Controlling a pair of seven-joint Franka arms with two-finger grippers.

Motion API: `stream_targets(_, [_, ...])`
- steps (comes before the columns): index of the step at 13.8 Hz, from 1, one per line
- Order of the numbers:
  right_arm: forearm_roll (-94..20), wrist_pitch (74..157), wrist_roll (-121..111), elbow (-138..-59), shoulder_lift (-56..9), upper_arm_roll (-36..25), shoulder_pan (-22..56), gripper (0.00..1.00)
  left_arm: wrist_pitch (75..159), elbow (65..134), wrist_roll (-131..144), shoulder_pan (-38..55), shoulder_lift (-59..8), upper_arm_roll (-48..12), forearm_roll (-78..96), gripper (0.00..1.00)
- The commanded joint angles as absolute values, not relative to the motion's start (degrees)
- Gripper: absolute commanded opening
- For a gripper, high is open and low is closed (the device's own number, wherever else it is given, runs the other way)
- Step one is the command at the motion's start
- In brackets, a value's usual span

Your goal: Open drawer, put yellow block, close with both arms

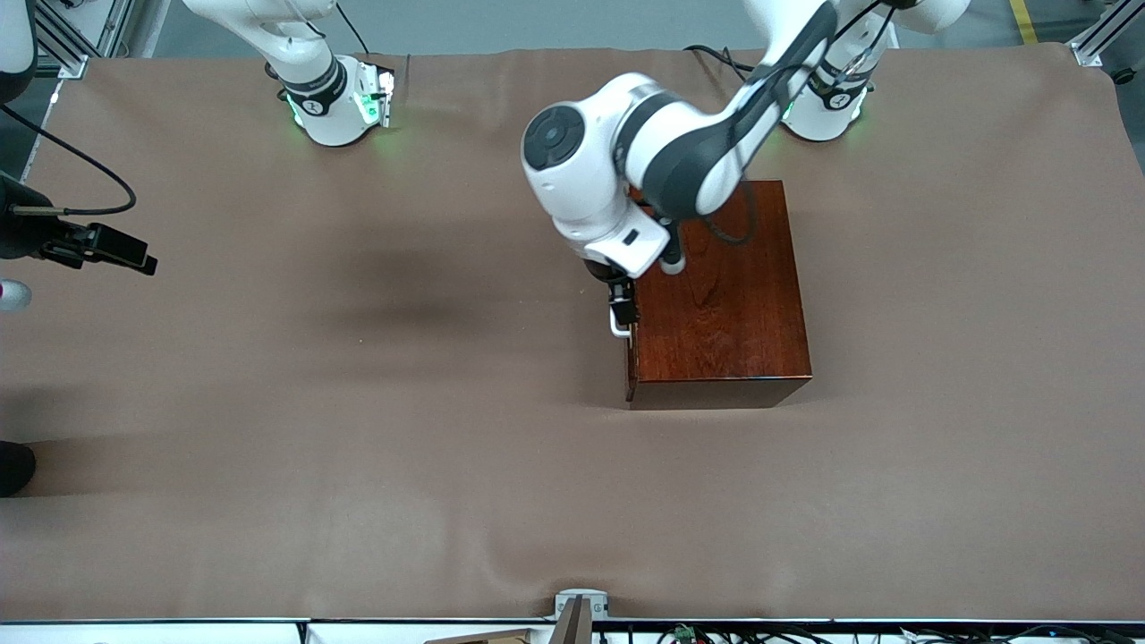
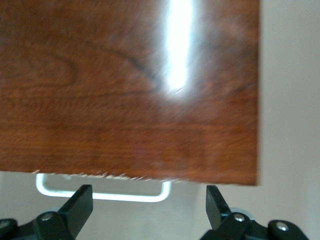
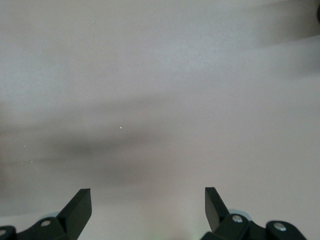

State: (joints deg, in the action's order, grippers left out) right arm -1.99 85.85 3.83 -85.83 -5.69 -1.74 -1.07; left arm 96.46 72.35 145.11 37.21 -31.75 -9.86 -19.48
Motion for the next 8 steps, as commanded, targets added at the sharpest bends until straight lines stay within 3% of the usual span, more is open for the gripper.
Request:
stream_targets(1, [-1.49,85.61,3.69,-85.78,-4.92,-1.76,-1.05,1.00,95.80,71.98,138.72,31.40,-29.71,-9.76,-20.48,1.00])
stream_targets(8, [-1.49,85.61,3.69,-85.26,-4.92,-1.76,-0.97,1.00,100.02,72.51,110.88,10.04,-27.26,-10.37,-15.31,1.00])
